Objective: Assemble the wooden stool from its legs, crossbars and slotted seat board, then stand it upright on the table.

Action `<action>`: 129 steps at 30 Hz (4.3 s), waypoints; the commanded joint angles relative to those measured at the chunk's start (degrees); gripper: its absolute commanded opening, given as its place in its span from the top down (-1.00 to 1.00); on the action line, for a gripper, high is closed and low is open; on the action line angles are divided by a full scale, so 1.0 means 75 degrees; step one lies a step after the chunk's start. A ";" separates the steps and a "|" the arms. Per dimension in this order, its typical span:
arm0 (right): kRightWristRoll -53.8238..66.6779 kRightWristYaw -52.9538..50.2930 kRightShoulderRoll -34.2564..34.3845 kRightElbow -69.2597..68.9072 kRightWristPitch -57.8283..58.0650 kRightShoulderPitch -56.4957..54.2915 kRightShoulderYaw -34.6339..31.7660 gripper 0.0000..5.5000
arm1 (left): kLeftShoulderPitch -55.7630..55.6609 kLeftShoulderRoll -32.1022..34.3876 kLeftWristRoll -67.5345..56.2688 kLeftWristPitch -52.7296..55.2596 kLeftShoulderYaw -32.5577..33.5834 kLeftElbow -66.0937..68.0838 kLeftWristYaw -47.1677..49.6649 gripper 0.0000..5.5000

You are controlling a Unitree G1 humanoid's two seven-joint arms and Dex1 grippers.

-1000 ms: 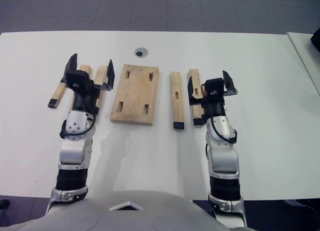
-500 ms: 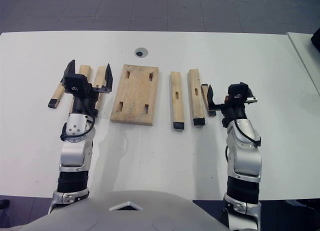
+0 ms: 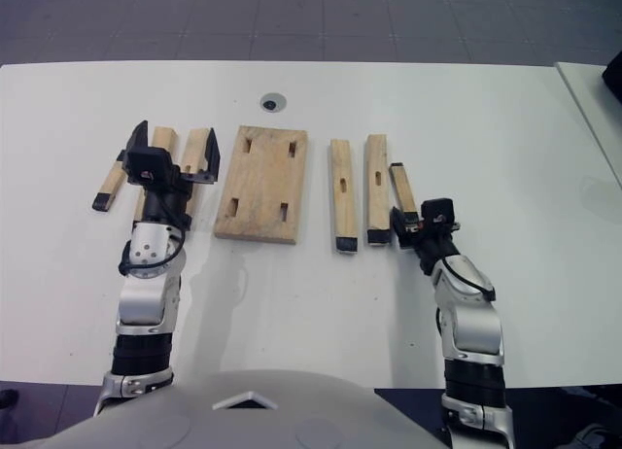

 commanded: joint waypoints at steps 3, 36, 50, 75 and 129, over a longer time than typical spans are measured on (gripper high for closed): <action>0.0363 -0.0054 0.0117 0.0121 0.0999 0.0422 -0.0021 0.14 | 0.0073 -0.0045 -0.0147 0.0095 0.0037 0.0092 -0.0026 -0.96; -0.0032 0.1624 -0.0938 -0.2254 -0.1717 -0.1698 0.1736 0.52 | -0.2215 -0.0180 -1.2568 0.6563 0.1484 -0.0697 0.1193 -0.96; -0.0359 0.2000 -0.1095 -0.2599 -0.2046 -0.1516 0.2597 0.52 | -0.2226 0.0037 -1.2578 0.6100 0.0937 -0.0882 0.1146 -0.89; 0.0123 0.2084 -0.1144 -0.2673 -0.1602 -0.1304 0.2548 0.52 | -0.1631 0.0317 -1.0661 0.5591 0.0919 -0.0797 -0.0607 0.53; 0.0501 -0.0331 -0.0223 -0.2322 0.0184 -0.0856 0.0568 -0.96 | -0.1192 0.2064 -0.3887 0.1374 0.2524 0.2281 -0.1685 0.85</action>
